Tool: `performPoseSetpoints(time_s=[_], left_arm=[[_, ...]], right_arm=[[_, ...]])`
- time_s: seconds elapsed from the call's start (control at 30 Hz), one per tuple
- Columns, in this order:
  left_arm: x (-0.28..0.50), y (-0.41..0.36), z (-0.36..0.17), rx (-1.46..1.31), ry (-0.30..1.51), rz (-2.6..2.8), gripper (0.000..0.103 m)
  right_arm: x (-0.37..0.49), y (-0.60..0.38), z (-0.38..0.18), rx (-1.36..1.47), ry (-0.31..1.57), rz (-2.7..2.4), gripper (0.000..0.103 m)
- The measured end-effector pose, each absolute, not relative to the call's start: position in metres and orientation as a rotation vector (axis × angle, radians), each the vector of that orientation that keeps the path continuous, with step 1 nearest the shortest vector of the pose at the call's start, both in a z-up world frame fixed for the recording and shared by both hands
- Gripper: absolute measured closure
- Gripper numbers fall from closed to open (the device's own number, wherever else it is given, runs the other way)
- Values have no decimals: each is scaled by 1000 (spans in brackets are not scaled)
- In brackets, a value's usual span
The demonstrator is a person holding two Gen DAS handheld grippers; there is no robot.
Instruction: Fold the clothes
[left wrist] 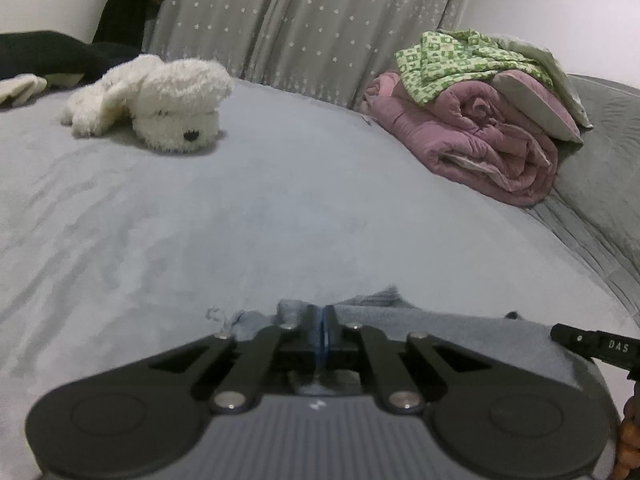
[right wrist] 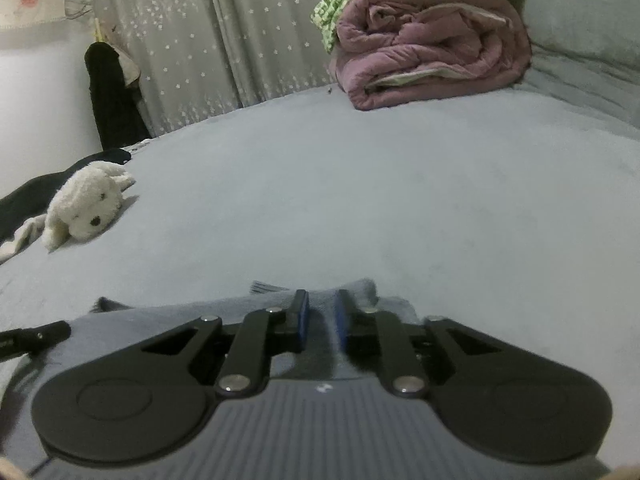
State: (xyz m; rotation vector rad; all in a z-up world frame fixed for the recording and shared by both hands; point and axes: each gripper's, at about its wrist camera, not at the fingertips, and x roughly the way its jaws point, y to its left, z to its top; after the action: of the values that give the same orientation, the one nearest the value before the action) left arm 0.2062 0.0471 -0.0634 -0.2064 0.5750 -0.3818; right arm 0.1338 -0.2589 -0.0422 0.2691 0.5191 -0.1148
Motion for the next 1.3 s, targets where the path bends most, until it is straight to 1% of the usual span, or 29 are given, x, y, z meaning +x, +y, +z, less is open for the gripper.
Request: performPoseSetpoints(time_s=[0.07,0.1,0.13,0.2,0.23,0.27,0.4,0.47,0.57,0.67,0.7,0.73,1.1,1.2,1.27,1.3], left_arm=[[199,43,-53,-198,549,-383,79],[196,40,-50,-191,541,-389,75],[192,35,-51,-179,541,-402,70],[186,27,-53,-156,540,-430,66],[182,23,-54,-144,539,-444,61],[179,19,-54,-132,539,-458,61],[169,6,-66,-85,554,-490,59],[168,9,-70,-77,557,-486,58],[166,15,-70,-77,558,-481,57],[164,20,-69,-77,559,-477,57],[163,22,-69,-77,559,-475,57],[163,24,-68,-77,560,-473,57],[154,38,-60,-38,606,-479,55],[148,41,-58,-22,610,-485,52],[144,47,-59,-25,611,-484,44],[141,50,-60,-30,616,-481,42]], right_arm=[[130,-247,-36,250,500,-105,71],[128,-239,-34,238,491,-90,66],[127,-230,-32,227,481,-74,63],[125,-208,-31,181,474,-39,62],[123,-200,-31,161,476,-24,61],[123,-192,-34,141,486,-9,59],[124,-176,-50,89,541,4,58],[121,-180,-54,99,542,-8,56],[117,-196,-49,161,531,-25,56],[111,-208,-45,199,526,-23,58],[108,-209,-44,196,521,-30,58],[104,-208,-44,192,515,-37,55],[76,-228,-44,250,519,-119,55],[70,-233,-44,279,513,-131,55],[66,-234,-45,293,507,-137,55],[63,-235,-46,293,504,-139,55]])
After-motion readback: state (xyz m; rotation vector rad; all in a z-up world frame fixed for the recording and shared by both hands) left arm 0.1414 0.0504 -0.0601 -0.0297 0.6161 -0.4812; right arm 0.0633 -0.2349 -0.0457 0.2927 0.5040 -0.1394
